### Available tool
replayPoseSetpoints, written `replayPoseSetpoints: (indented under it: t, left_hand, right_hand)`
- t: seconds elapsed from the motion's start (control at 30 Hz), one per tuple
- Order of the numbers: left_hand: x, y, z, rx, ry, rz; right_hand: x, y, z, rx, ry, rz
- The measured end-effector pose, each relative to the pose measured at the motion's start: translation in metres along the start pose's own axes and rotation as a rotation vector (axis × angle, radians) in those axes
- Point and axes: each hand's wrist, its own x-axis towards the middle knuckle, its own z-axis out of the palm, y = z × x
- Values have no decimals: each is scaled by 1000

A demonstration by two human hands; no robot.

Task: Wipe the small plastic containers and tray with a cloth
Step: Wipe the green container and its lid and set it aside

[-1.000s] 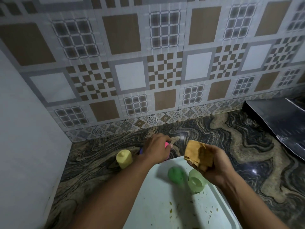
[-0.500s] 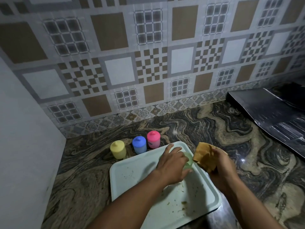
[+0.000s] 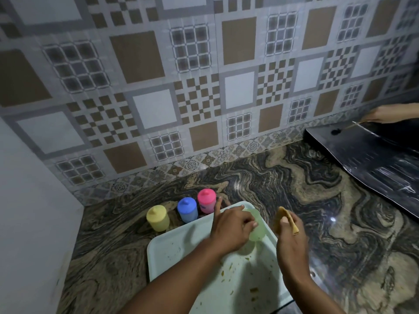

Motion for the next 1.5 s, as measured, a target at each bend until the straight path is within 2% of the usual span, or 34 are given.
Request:
replayPoseSetpoints:
  t: [0.1, 0.17, 0.27, 0.37, 0.43, 0.53, 0.6, 0.73, 0.8, 0.93, 1.0, 1.1, 1.17, 1.27, 1.4, 1.43, 1.5]
  left_hand:
    - [6, 3, -16, -195, 20, -42]
    - [7, 8, -24, -292, 6, -34]
    - [7, 12, -32, -407, -30, -13]
    - [5, 11, -43, -519, -53, -28]
    - [2, 11, -55, -613, -88, -19]
    - [-3, 12, -70, -765, -185, 5]
    - [-6, 15, -80, -834, -236, -11]
    - [-5, 4, -92, -756, -244, -44]
    - [-4, 3, -97, -687, -239, -25]
    - [5, 15, -94, -478, -181, -43]
    - [7, 16, -89, -536, -195, -13]
    - [1, 14, -90, -743, -273, 26]
    - [-3, 13, -89, -839, -290, -9]
    - [-3, 18, -94, -835, -303, -61]
    - [5, 22, -101, -649, -241, -10]
    - [6, 20, -100, -654, -240, 23]
    - [5, 14, -100, -764, -260, 41]
  right_hand:
    - [-6, -1, 14, -145, -122, -173]
    - [-3, 4, 25, -206, -213, -204]
    - [7, 2, 37, -72, -296, -162]
    - [15, -20, 39, 92, -334, 6]
    - [16, -37, 36, 101, -359, 211]
    - [14, -55, 30, 316, -609, 610]
    - [6, -60, 30, 474, -710, 758]
    - [0, -56, 38, 524, -648, 771]
    - [6, -57, 38, 434, -547, 652]
    - [14, -55, 40, 83, -276, 353]
    - [12, -55, 41, 168, -307, 421]
    - [2, -69, 35, 467, -535, 708]
    - [-2, -70, 31, 508, -609, 777]
    - [-3, -71, 35, 447, -562, 729]
    - [6, -74, 38, 178, -308, 423]
    - [8, -74, 38, 184, -325, 437]
    - [7, -79, 36, 380, -478, 661]
